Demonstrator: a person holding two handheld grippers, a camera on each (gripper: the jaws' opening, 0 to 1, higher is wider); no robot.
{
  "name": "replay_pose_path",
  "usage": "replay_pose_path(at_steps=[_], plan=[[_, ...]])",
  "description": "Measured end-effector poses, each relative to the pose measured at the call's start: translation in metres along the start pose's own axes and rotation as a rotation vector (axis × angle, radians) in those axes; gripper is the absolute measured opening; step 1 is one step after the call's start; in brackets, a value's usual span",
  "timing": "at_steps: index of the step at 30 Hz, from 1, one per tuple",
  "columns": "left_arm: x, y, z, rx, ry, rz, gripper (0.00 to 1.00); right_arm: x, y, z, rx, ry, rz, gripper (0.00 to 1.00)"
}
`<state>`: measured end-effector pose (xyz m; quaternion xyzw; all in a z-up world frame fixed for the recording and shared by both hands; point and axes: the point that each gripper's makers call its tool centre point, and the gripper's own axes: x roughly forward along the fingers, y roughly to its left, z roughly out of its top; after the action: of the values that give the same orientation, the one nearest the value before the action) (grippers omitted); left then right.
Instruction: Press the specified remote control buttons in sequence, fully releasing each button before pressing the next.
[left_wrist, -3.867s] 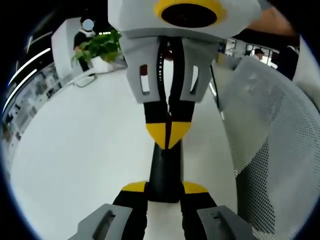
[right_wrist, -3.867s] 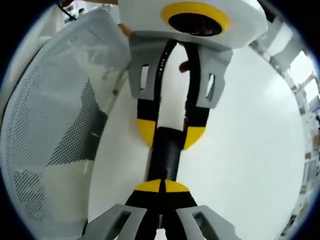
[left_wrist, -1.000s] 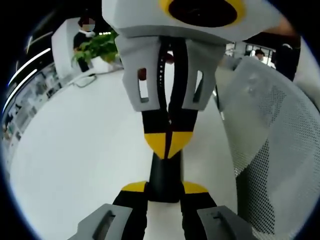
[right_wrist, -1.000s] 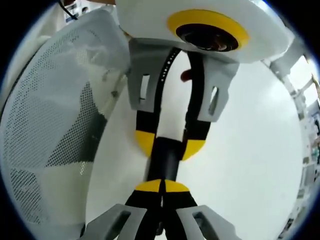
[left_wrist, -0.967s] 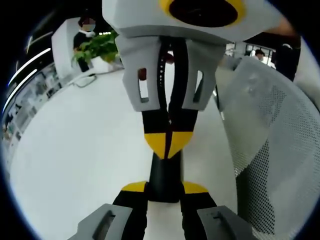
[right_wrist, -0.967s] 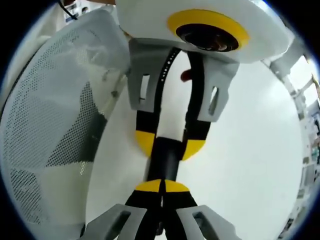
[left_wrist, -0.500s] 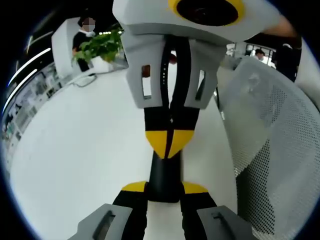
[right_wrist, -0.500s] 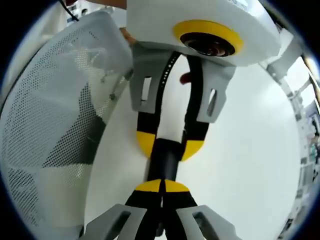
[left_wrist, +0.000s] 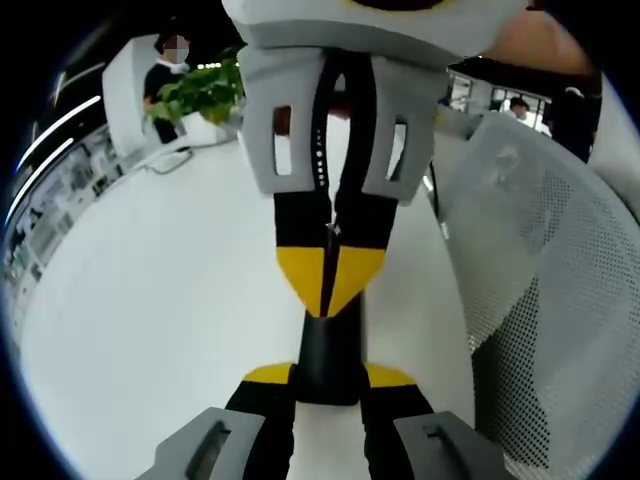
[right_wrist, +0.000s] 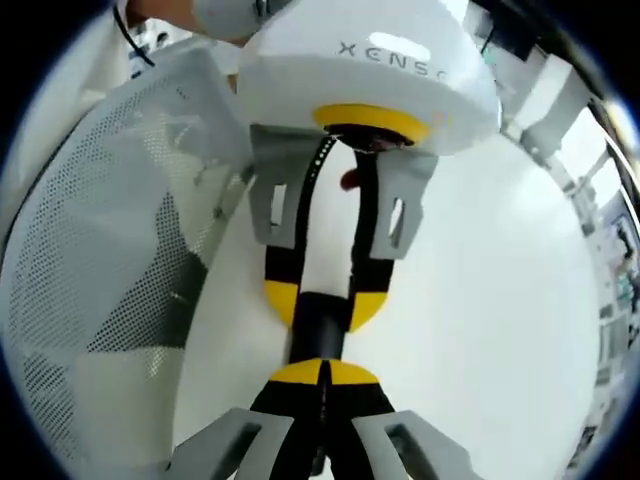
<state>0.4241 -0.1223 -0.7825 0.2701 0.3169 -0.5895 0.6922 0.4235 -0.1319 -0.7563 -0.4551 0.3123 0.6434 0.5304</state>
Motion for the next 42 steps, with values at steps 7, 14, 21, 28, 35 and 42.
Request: replay_pose_path(at_steps=[7,14,21,28,35,42], plan=[[0.000,-0.001,0.001,0.000,-0.002,-0.001,0.24,-0.004,0.000,0.005,0.022,-0.037,-0.004,0.00],[0.000,-0.001,0.000,-0.001,0.001,0.000,0.24,-0.007,0.005,0.002,0.039,-0.042,0.003,0.05],[0.000,-0.001,0.000,0.000,0.004,0.000,0.24,-0.011,0.007,-0.003,0.069,-0.043,0.002,0.17],[0.000,-0.001,0.000,0.001,0.008,0.000,0.24,-0.014,0.012,-0.010,0.100,-0.034,0.010,0.22],[0.000,-0.001,0.000,0.002,0.013,0.000,0.24,-0.016,0.015,-0.021,0.125,-0.015,0.016,0.25],[0.000,0.001,-0.001,-0.001,0.011,0.002,0.24,-0.018,0.015,-0.033,0.138,0.003,0.014,0.26]])
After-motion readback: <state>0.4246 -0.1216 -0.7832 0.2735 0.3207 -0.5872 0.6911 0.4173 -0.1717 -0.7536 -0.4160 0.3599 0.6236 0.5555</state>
